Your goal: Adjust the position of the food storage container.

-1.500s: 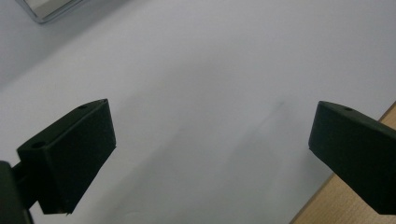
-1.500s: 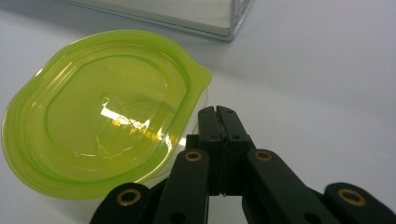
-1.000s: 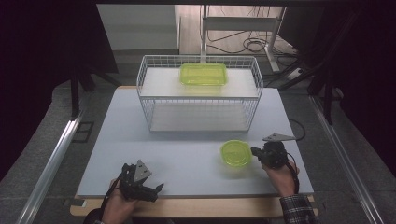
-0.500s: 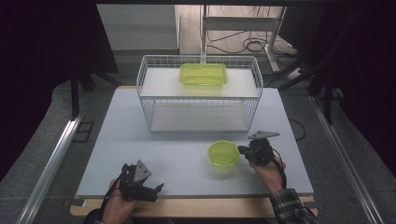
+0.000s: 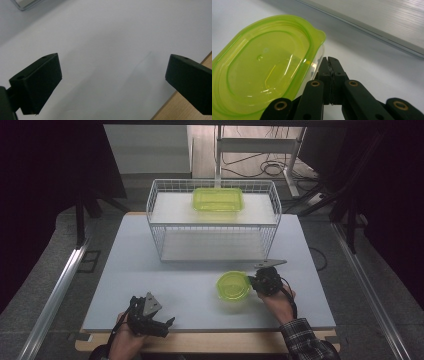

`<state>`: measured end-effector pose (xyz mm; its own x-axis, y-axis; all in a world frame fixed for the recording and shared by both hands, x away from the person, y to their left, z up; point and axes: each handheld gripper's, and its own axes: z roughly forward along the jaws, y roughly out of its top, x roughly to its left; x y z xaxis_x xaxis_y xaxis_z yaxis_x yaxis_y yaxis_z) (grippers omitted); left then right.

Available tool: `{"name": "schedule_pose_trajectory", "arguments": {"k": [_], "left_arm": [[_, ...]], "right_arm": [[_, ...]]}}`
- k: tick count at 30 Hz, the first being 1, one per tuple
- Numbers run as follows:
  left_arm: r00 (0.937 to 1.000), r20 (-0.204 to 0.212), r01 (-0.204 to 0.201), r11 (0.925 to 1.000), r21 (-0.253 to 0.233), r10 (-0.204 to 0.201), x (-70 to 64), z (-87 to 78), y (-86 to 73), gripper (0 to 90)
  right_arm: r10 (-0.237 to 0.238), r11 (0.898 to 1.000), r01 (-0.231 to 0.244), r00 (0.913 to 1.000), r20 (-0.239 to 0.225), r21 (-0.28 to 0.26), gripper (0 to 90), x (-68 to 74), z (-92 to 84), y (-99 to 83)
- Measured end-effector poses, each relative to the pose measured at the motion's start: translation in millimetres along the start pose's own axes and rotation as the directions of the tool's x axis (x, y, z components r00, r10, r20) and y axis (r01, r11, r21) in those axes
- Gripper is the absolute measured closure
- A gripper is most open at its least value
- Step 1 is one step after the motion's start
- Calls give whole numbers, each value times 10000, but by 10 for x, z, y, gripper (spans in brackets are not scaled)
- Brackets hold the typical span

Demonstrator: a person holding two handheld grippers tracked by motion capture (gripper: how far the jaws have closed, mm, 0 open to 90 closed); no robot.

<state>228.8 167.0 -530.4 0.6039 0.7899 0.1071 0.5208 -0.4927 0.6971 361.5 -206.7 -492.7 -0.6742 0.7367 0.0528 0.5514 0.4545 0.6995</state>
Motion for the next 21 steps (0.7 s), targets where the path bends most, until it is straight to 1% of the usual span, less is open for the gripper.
{"name": "schedule_pose_trajectory", "arguments": {"k": [1,3,5,8,10,14,17,20,21], "left_arm": [[10000,-11,0,10000,8,0,0,-2,-2,3],[10000,-27,3,10000,24,-3,-3,-6,-6,3],[10000,-47,41,10000,18,-41,-6,-8,-11,3],[10000,-67,44,10000,33,-44,-5,-16,-18,3],[9999,-78,64,10000,20,-64,-6,-18,-20,3],[10000,-91,33,10000,38,-32,-11,-18,-19,3],[10000,-92,19,10000,46,-19,-12,-16,-17,3],[10000,-94,11,10000,44,-11,-12,-16,-17,3],[9999,-102,13,10000,43,-12,-12,-17,-17,3]], "right_arm": [[-72,10000,71,10000,-14,-37,889,1,11,3],[-28,10000,28,10000,-48,23,888,8,21,6],[-88,10000,88,10000,-24,46,888,-9,26,-2],[35,9999,-34,10000,-54,125,885,-46,13,-40],[31,9998,-31,10000,4,217,884,-81,-2,-85],[330,9984,-329,9995,-13,459,883,-134,-58,-189],[547,9969,-533,9983,-216,579,883,-144,-71,-252],[624,9965,-595,9968,-494,583,883,-108,-48,-259],[687,9961,-648,9955,-655,593,883,-84,-29,-251]]}}
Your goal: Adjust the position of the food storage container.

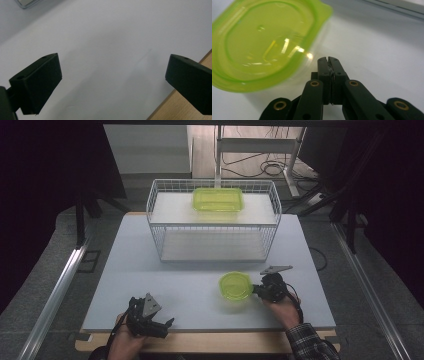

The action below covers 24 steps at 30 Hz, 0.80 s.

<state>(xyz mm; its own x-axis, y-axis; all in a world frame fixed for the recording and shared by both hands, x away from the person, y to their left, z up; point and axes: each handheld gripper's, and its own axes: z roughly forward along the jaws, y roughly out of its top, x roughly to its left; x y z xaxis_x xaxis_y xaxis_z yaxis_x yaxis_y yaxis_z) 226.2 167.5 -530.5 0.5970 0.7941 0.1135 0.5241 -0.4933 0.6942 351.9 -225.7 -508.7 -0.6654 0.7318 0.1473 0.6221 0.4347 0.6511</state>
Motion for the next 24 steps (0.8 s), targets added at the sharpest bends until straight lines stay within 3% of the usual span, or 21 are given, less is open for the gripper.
{"name": "schedule_pose_trajectory", "arguments": {"k": [10,16,20,24], "left_arm": [[10000,3,-52,10000,13,52,-1,2,1,3],[10000,-20,15,10000,-17,-15,3,-4,0,4],[10000,-28,32,10000,-9,-32,4,-4,-2,4],[10000,-52,-43,10000,5,43,3,-4,0,4]], "right_arm": [[-411,9992,411,9975,-583,-13,885,177,187,94],[-881,9961,881,9959,-195,-30,851,191,157,99],[-926,9951,935,9953,270,-326,759,127,2,71],[-1064,9930,1075,9940,249,-481,534,90,-106,21]]}}
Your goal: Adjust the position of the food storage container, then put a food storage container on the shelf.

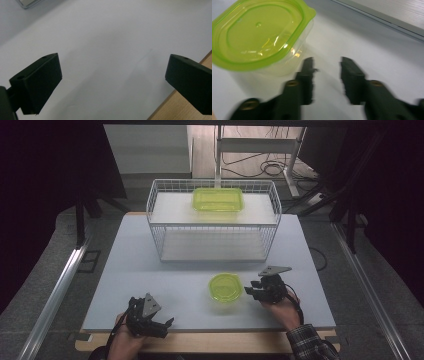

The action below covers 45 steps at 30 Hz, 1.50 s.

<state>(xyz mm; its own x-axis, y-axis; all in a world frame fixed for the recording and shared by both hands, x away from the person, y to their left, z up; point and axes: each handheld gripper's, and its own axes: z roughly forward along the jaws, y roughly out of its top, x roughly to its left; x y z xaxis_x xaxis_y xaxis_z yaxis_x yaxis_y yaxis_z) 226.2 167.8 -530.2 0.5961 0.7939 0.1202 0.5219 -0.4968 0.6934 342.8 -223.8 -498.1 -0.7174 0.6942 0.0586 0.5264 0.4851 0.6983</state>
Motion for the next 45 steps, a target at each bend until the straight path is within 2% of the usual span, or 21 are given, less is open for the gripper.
{"name": "schedule_pose_trajectory", "arguments": {"k": [3,6,10,15,21,23,26,32,36,43,44,45], "left_arm": [[10000,-5,22,10000,17,-22,2,3,-4,4],[10000,3,75,10000,6,-75,2,1,-6,4],[10000,-13,-17,10000,61,17,3,6,-3,4],[10000,-1,3,10000,32,-3,4,8,1,4],[10000,-4,-38,10000,58,38,1,11,6,4],[10000,-13,-39,10000,60,39,1,11,6,4],[10000,5,-24,10000,65,24,-3,14,6,4],[10000,10,-44,10000,76,44,-4,19,9,4],[10000,6,-74,9999,104,74,-9,22,10,5],[10000,5,-71,9999,92,71,-7,20,9,5],[10000,2,-76,9999,92,76,-8,20,9,5],[10000,4,-80,9999,91,80,-8,20,9,5]], "right_arm": [[-47,10000,47,10000,57,-4,395,-21,-24,-45],[51,10000,-51,10000,-52,70,304,-44,-39,-81],[155,9999,-155,9999,-56,-73,239,-60,-79,-91],[385,9984,-397,9988,-317,-391,159,-85,-122,-88],[545,9979,-557,9979,-363,-340,62,-59,-152,-51],[640,9978,-646,9975,-301,-181,66,-43,-158,-38],[903,9957,-908,9955,-297,-181,149,-31,-199,-3],[1490,9865,-1549,9837,-1003,-537,317,-83,-279,79],[2028,9746,-2163,9626,-1799,-588,409,-112,-250,153],[2605,9616,-2738,9333,-2473,-201,516,-162,-102,256],[2746,9584,-2856,9248,-2633,-37,530,-172,-55,268],[2807,9568,-2906,9215,-2684,30,538,-174,-33,273]]}}
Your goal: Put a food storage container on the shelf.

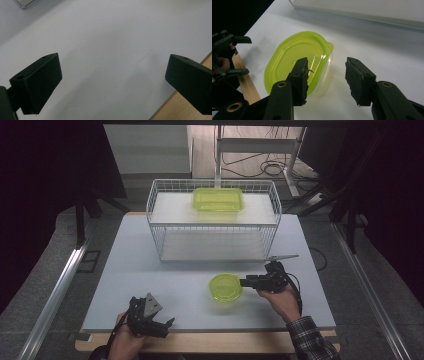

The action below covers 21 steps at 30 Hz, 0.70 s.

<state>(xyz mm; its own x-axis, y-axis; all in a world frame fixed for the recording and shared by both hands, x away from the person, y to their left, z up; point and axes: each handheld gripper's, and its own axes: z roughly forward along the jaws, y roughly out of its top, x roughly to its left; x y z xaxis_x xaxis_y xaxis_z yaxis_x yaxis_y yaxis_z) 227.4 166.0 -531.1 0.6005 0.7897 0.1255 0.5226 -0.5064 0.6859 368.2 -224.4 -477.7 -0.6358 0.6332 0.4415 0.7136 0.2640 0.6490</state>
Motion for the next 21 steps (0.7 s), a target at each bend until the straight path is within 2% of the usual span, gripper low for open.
{"name": "schedule_pose_trajectory", "arguments": {"k": [6,10,13,15,20,21], "left_arm": [[10000,9,-29,10000,11,29,-1,1,2,5],[10000,6,-48,10000,18,48,-5,2,3,5],[10000,9,-55,10000,17,55,-5,2,3,5],[10000,8,-61,10000,10,61,-6,2,3,5],[10000,1,-60,10000,-16,60,-2,-1,3,5],[10000,-1,-55,10000,-25,55,-1,-2,3,5]], "right_arm": [[592,9976,-571,9968,-542,397,607,-55,137,32],[1028,9934,-979,9910,-857,600,672,-95,190,42],[1440,9872,-1357,9841,-1044,833,745,-126,225,34],[1737,9824,-1617,9751,-1380,937,790,-140,224,37],[1890,9794,-1713,9637,-1886,1065,808,-146,226,41],[1888,9796,-1714,9638,-1882,1047,809,-142,222,45]]}}
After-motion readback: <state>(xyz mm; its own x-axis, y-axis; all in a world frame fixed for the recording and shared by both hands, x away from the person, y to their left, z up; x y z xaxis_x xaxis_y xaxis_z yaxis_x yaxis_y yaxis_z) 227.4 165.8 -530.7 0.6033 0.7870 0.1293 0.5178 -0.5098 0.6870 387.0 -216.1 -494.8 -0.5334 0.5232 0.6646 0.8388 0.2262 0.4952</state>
